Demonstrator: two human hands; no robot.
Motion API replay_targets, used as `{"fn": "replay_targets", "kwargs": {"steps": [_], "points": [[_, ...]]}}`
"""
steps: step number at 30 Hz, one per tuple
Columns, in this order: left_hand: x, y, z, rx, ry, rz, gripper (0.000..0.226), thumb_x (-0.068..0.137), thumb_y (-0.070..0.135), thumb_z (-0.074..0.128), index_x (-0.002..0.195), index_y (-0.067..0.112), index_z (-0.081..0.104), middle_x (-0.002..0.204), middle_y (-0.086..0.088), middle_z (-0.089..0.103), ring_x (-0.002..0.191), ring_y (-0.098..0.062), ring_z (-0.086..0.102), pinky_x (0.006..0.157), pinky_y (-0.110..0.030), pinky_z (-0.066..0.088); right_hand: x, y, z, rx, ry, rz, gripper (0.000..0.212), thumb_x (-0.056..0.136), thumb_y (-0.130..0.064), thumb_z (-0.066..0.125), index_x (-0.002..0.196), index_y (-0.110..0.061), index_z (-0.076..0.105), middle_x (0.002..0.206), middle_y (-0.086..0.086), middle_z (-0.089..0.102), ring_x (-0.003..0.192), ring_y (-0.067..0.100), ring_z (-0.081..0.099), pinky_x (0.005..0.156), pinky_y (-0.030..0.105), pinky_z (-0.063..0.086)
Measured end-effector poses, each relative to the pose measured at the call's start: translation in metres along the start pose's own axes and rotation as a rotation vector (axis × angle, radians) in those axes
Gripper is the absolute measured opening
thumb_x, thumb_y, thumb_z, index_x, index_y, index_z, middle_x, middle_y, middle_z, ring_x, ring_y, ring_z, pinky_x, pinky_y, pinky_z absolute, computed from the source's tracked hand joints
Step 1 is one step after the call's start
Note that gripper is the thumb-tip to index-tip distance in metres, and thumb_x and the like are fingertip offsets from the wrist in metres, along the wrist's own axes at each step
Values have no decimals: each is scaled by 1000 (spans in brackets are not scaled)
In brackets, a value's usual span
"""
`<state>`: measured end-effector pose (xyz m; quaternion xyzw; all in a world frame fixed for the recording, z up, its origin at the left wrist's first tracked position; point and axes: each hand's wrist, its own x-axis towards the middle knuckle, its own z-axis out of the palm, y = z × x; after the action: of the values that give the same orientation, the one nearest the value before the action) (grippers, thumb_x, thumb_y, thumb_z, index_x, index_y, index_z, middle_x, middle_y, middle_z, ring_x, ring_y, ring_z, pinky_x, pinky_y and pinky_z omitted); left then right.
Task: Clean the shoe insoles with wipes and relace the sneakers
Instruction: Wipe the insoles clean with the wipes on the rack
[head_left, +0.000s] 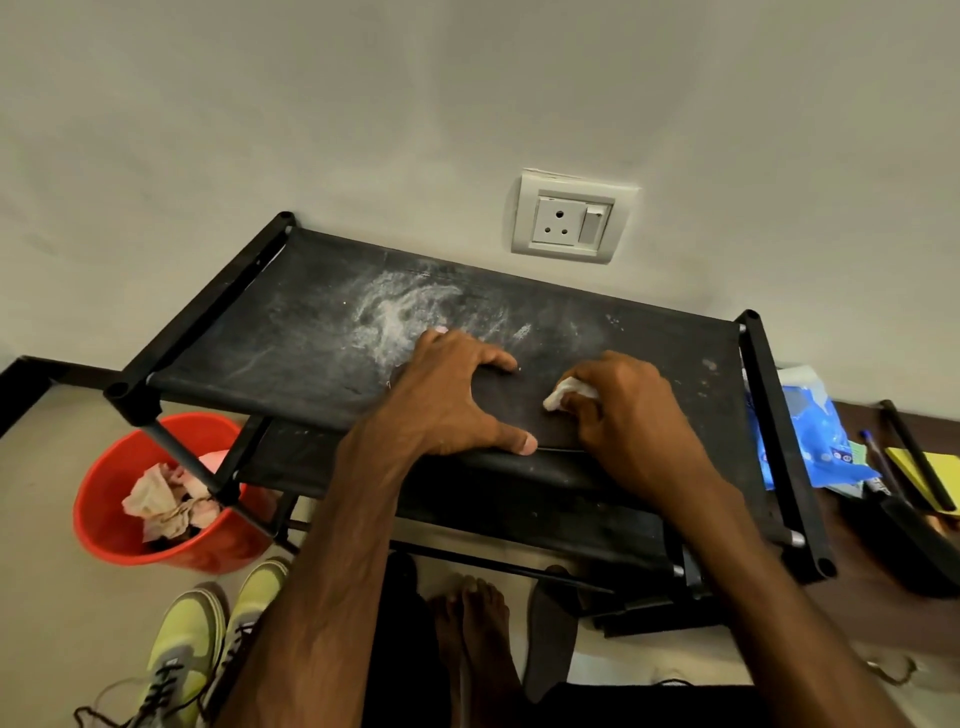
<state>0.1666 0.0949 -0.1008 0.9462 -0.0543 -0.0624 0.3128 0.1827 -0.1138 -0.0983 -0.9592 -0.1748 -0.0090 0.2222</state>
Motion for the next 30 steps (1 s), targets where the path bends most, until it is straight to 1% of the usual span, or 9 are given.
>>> {"fn": "replay_targets", "kwargs": {"steps": [4, 7, 10, 13, 15, 20, 24, 27, 30], "points": [[1, 1, -2, -25, 1, 12, 86, 57, 54, 91, 134, 34, 60, 132, 5, 53, 133, -19, 32, 111, -35, 32, -3, -32, 17, -33, -29, -109, 15, 84, -18, 76, 97, -14, 73, 102, 11, 63, 92, 29, 59, 79, 43, 50], [1, 0, -1, -25, -4, 5, 88, 55, 59, 91, 134, 36, 60, 132, 6, 52, 133, -19, 32, 111, -36, 34, -7, -28, 15, 10, 20, -110, 12, 84, -11, 72, 93, -18, 76, 93, 6, 64, 85, 24, 60, 74, 38, 48], [2, -1, 0, -47, -10, -9, 89, 53, 62, 90, 133, 39, 59, 133, 9, 50, 134, -16, 30, 109, -33, 33, -9, -6, -1, -21, 41, 32, 23, 85, -9, 70, 90, -29, 81, 83, -9, 64, 77, 14, 60, 72, 31, 50], [1, -1, 1, -56, -13, -10, 88, 54, 61, 90, 132, 39, 59, 132, 8, 49, 133, -15, 31, 105, -31, 32, -15, 14, -21, -104, 82, 179, 16, 86, -20, 72, 95, -31, 80, 88, -5, 73, 82, 21, 67, 74, 36, 56], [0, -1, 1, -60, -3, -13, 88, 53, 61, 91, 132, 38, 59, 132, 8, 50, 132, -16, 31, 108, -32, 32, -18, 15, -23, -141, 109, 196, 16, 86, -18, 71, 94, -30, 80, 90, -1, 74, 84, 25, 68, 74, 38, 57], [1, 0, 2, -53, 24, -21, 90, 51, 60, 91, 132, 37, 60, 131, 7, 51, 131, -18, 31, 110, -36, 34, -12, -16, 3, -131, 69, 32, 19, 79, -8, 67, 81, -25, 76, 88, 3, 67, 86, 27, 62, 70, 40, 53], [2, -2, 2, -64, 22, -6, 86, 53, 56, 92, 131, 37, 61, 130, 7, 51, 131, -19, 31, 108, -35, 34, -11, -30, 19, -7, 44, -91, 12, 80, -20, 63, 84, -20, 74, 86, 2, 69, 78, 24, 63, 66, 44, 53], [1, 0, 2, -69, 5, -19, 88, 52, 59, 92, 132, 38, 60, 133, 8, 50, 133, -17, 29, 110, -36, 33, -13, -18, 8, 2, 81, -9, 13, 85, -23, 70, 91, -31, 78, 91, -8, 74, 82, 16, 67, 70, 36, 56], [-1, 1, 1, -89, -15, -29, 88, 54, 58, 92, 133, 38, 59, 135, 7, 48, 136, -17, 27, 110, -35, 30, -13, 8, -12, -84, 150, 178, 15, 85, -23, 72, 95, -32, 79, 89, -7, 76, 80, 19, 68, 71, 37, 57]]}}
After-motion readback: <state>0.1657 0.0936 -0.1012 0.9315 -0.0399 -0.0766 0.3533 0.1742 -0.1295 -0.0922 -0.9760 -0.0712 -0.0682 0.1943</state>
